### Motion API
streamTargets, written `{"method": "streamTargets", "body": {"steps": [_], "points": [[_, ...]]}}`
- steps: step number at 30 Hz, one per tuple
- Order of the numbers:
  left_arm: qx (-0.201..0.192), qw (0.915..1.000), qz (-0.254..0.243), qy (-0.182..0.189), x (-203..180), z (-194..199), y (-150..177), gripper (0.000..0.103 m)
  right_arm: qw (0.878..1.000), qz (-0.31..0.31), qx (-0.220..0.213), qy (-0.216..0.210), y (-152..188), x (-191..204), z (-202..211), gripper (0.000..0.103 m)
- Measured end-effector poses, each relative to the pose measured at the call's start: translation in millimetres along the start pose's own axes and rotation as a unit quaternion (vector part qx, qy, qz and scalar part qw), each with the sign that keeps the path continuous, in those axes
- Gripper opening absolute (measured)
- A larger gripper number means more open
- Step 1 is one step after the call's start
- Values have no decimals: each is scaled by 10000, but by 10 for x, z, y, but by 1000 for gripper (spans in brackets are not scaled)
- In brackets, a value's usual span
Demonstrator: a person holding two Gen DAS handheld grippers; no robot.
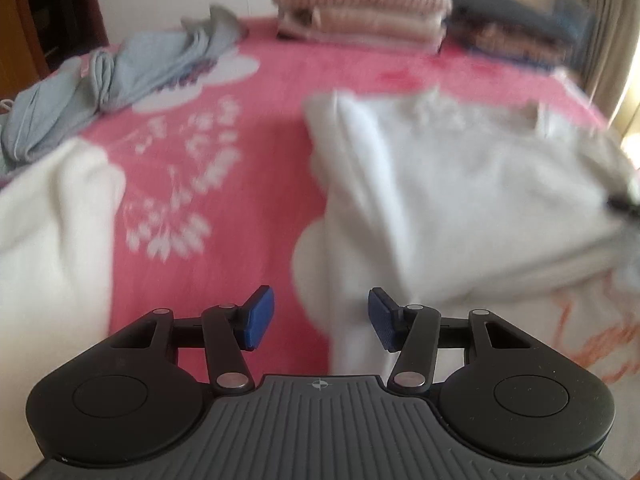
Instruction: Fold clothes
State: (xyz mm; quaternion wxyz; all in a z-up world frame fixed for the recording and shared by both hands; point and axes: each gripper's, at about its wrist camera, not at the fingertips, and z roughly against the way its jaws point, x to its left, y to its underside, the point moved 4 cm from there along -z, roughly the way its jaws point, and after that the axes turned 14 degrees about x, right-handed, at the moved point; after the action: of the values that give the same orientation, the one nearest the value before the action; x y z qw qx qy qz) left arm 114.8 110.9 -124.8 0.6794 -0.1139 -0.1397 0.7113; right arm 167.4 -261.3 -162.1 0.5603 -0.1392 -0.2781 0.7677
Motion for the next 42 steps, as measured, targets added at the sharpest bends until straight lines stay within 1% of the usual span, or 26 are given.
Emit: {"method": "streamTargets", "body": {"steps": [2,5,7,9,11,13,14,15,18,21,23,25,26,27,28,29,31,32,33,34,35,36,37,39,41,42], "points": [[-129,9996,202,164,87,8,-5,52,9997,-212,-34,-114,27,-37,27,11],[-207,9985,414,295,143,-1,-102,51,9998,-198,-49,-71,44,-21,31,11],[-236,9976,537,359,171,-14,-174,51,10000,-59,-23,50,36,17,61,11],[-217,9960,707,500,195,-38,-186,51,9993,86,-16,352,-54,99,140,13],[-242,9939,854,658,199,-51,-154,51,9993,271,-199,147,-193,233,302,13],[-269,9940,852,623,165,-73,-121,51,9975,530,-296,-359,-429,482,481,13],[-310,9944,823,577,144,-82,-109,51,9953,736,-199,-596,-578,655,511,14],[-372,9948,793,521,129,-94,-106,51,9925,927,-111,-794,-726,852,508,18],[-582,9930,923,452,117,-129,-54,51,9789,1494,202,-1380,-1143,1492,391,38],[-846,9898,1066,414,105,-147,27,52,9638,2209,494,-1412,-1384,2211,80,38],[-987,9874,1168,405,104,-154,76,52,9521,2623,714,-1402,-1431,2627,-150,38],[-1031,9853,1291,434,120,-153,108,52,9327,3082,988,-1593,-1375,2963,-324,23],[-1042,9848,1318,437,126,-147,121,52,9293,3117,1162,-1606,-1355,3058,-432,20],[-1045,9848,1323,430,131,-142,135,52,9293,3156,1283,-1425,-1326,3101,-570,14],[-1048,9846,1338,419,132,-138,151,52,9293,3189,1398,-1232,-1299,3139,-710,12],[-1050,9843,1358,408,131,-133,168,52,9354,3126,1414,-854,-1286,3098,-871,12],[-1084,9838,1374,383,127,-129,201,52,9562,2536,1389,-444,-1355,2914,-1181,12],[-1104,9836,1378,371,125,-128,218,52,9673,2086,1301,-628,-1438,2812,-1233,12],[-1118,9832,1394,370,126,-127,233,52,9762,1742,1139,-613,-1508,2738,-1221,11],[-1127,9827,1419,377,129,-126,243,52,9834,1407,983,-595,-1577,2663,-1207,13],[-1133,9823,1443,386,133,-124,252,52,9863,1251,935,-531,-1613,2608,-1162,13],[-1135,9819,1464,400,137,-122,266,52,9887,1102,892,-483,-1649,2554,-1115,13],[-1139,9816,1474,411,141,-119,281,52,9875,1064,940,-685,-1659,2530,-1037,13],[-1154,9816,1466,420,146,-112,309,52,9806,1288,1070,-1017,-1612,2585,-876,13],[-1188,9822,1401,391,139,-111,337,52,9767,1488,1063,-1125,-1580,2637,-730,14],[-1208,9825,1368,368,132,-111,348,52,9756,1500,1119,-1148,-1592,2693,-726,17]]}}
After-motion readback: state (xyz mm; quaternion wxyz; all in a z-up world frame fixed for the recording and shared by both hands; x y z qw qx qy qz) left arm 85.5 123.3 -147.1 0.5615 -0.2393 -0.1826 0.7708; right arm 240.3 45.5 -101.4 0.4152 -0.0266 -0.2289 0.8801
